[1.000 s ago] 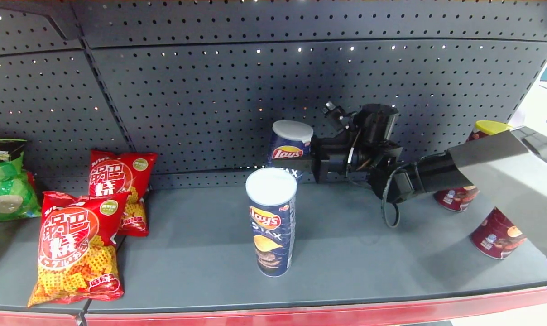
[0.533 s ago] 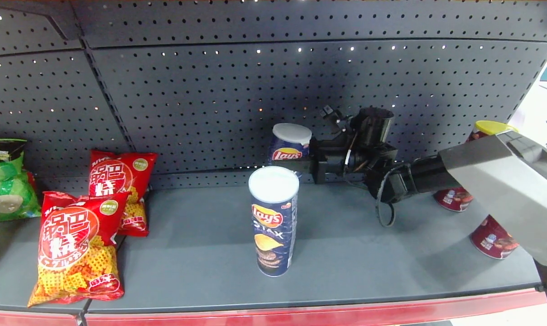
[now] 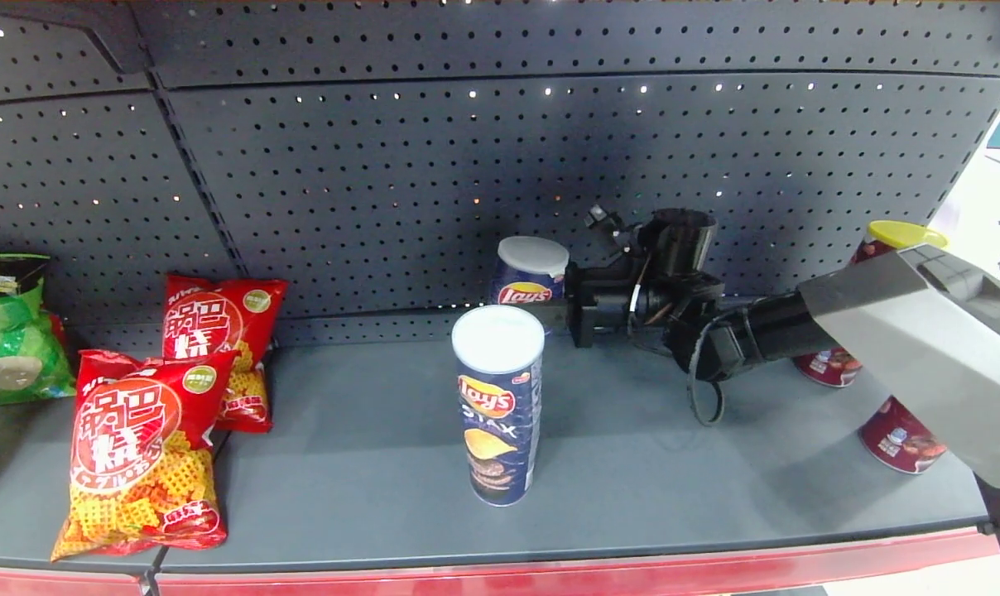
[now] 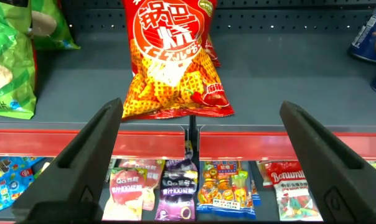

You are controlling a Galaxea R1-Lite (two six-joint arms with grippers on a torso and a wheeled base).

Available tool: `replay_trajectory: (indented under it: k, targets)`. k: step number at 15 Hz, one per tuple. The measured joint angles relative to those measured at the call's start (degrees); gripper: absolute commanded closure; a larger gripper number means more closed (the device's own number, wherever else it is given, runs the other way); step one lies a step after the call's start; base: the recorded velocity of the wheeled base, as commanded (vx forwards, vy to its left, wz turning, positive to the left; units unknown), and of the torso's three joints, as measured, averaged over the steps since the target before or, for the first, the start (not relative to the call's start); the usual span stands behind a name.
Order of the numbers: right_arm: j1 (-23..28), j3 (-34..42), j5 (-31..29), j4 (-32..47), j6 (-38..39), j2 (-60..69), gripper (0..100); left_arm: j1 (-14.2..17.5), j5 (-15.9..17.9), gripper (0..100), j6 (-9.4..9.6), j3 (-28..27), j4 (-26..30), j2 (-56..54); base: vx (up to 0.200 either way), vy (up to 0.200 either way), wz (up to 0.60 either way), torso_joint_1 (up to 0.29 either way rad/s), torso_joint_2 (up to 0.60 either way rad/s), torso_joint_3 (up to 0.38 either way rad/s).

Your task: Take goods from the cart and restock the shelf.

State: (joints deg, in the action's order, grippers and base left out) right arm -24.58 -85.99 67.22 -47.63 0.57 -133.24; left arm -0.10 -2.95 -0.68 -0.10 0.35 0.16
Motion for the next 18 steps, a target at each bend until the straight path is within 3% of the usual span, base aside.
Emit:
replay_trajectory:
  k: [4, 5, 13, 18]
  targets:
    - [-1.0, 1.0, 0.0, 0.1, 0.0, -0.1, 100, 0.0, 0.0, 0, 0.02, 0.0, 0.0, 0.0, 0.0, 0.0, 0.0, 0.0, 0.0, 0.0]
    - [-1.2, 1.1, 0.0, 0.2, 0.0, -0.1, 0, 0.0, 0.0, 0, 0.02, 0.0, 0.0, 0.0, 0.0, 0.0, 0.0, 0.0, 0.0, 0.0]
    - [-1.4, 2.4, -0.1, 0.3, 0.1, 0.1, 0, 0.0, 0.0, 0, 0.0, 0.0, 0.0, 0.0, 0.0, 0.0, 0.0, 0.0, 0.0, 0.0]
    - [4.4, 8.3, -0.2, 0.1, 0.0, 3.3, 0, 0.0, 0.0, 0, 0.02, 0.0, 0.0, 0.0, 0.0, 0.0, 0.0, 0.0, 0.0, 0.0]
